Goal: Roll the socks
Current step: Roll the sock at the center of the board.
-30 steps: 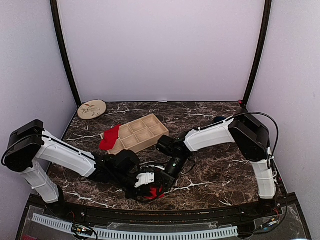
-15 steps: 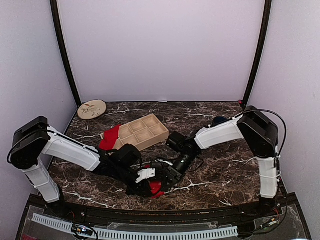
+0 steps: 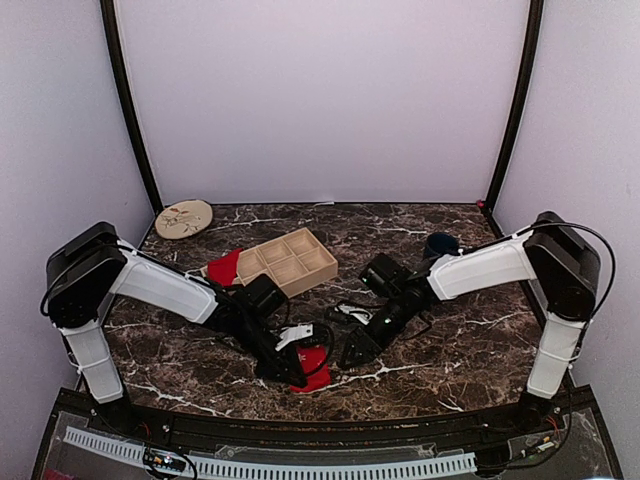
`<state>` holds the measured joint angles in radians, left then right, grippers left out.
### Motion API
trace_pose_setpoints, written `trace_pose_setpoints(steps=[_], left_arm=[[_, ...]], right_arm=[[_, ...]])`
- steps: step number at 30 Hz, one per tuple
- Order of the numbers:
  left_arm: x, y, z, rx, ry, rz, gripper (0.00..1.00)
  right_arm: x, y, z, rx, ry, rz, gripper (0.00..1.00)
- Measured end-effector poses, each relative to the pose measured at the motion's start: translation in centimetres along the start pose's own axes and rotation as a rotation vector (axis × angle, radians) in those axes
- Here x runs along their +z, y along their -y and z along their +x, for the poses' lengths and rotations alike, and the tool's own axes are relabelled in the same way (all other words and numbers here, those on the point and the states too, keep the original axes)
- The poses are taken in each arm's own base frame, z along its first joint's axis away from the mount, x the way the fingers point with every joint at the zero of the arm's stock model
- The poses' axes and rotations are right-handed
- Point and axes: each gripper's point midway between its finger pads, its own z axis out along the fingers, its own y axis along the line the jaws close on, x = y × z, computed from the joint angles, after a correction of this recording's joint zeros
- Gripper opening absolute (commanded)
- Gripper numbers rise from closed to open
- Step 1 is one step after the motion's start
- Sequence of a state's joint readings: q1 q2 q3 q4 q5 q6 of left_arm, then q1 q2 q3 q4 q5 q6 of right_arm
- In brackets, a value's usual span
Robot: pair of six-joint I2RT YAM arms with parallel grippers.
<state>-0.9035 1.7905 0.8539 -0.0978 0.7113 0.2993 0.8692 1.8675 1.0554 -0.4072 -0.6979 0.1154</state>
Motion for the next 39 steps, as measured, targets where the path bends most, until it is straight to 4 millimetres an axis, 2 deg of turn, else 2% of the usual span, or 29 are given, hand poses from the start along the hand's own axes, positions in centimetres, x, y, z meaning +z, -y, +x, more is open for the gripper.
trace_pose_setpoints(steps=[8,11,14,20,24,30,33,34,39], left_arm=[[0.1,0.0,-0.2,-0.129,-0.001,0.163,0.0],[-0.1,0.0,0.0,-0.175,-0.004,0.206,0.0],[-0.2,0.0,0.1,-0.218,-0.006,0.245,0.0],[-0.3,0.0,0.2,-0.271,-0.02,0.292,0.0],[-0.3,0.2,0.3,-0.295,-0.029,0.316,0.0],[-0.4,0.5,0.6,-0.328,-0.037,0.346,0.0],[-0.4,0.6,0.7,-0.333,-0.041,0.352,0.0],[-0.4,0.6,0.7,-0.336,-0.041,0.354,0.0],[-0.4,0.8,0.9,-0.347,-0.047,0.37,0.0]], right_arm=[[-3.8,1.4,-1.3,-0.117,0.208,0.273,0.42],[-4.0,0.9,-1.4,-0.192,0.246,0.358,0.42],[-3.2,-1.0,-1.2,-0.29,0.257,0.391,0.42],[0.0,-6.1,0.1,-0.464,0.235,0.356,0.42],[1.3,-7.8,0.8,-0.516,0.219,0.334,0.42],[4.7,-8.0,1.2,-0.545,0.147,0.334,0.42],[5.6,-8.0,1.2,-0.551,0.129,0.334,0.44],[5.8,-8.0,1.1,-0.553,0.128,0.334,0.45],[4.1,-5.7,-1.6,-0.705,0.175,0.572,0.47]])
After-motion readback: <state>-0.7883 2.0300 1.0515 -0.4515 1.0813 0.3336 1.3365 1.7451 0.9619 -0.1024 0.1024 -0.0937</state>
